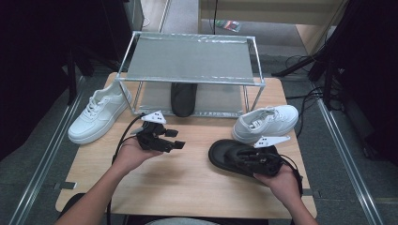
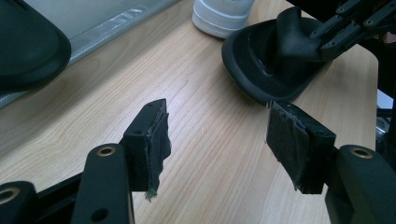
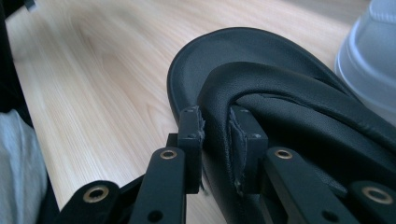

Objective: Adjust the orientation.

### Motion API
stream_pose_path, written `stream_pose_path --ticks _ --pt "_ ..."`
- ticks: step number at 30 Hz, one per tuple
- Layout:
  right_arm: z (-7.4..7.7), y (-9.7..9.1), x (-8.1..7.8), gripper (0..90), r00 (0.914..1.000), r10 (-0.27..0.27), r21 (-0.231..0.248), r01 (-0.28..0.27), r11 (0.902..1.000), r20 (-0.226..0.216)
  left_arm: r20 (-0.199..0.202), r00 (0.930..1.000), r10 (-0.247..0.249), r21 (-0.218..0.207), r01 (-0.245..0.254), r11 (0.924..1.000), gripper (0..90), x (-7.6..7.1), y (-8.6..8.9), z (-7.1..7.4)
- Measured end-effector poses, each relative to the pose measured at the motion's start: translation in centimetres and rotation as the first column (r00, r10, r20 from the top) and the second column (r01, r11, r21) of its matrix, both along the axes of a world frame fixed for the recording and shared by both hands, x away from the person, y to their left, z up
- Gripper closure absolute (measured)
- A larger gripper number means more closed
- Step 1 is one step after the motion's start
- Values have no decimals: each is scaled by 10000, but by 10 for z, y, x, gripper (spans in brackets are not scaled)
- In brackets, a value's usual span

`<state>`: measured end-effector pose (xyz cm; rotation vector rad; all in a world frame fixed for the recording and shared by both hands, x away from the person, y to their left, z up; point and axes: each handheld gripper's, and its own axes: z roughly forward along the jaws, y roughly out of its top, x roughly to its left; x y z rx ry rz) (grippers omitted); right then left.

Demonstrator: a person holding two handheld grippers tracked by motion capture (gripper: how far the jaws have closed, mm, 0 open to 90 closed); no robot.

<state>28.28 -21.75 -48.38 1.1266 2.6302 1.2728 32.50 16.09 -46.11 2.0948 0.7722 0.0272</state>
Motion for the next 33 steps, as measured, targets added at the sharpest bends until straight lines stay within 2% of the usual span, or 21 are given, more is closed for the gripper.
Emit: stream_pose_path --ticks 7,12,18,22,26,33 --pt "6 20 7 774 9998 -3 454 12 9990 -196 9 9999 109 15 -109 9999 394 -4 4 0" --pt "5 42 20 775 9994 36 288 -26 9996 -359 25 9998 189 13 -189 9998 400 -7 7 -1" --pt "3 68 32 773 9984 41 312 -23 9995 -560 32 9994 341 -3 -341 9994 401 -11 13 -2" --pt "0 85 40 773 9986 180 117 -175 9998 -492 48 9991 427 -32 -427 9991 403 -13 17 -2" --pt "-2 95 47 772 9989 159 103 -155 9998 -438 120 9988 467 86 -468 9989 409 -15 19 -3" --pt "-6 112 59 769 9992 108 105 -104 9999 -390 58 9983 581 34 -581 9983 409 -17 22 -5"
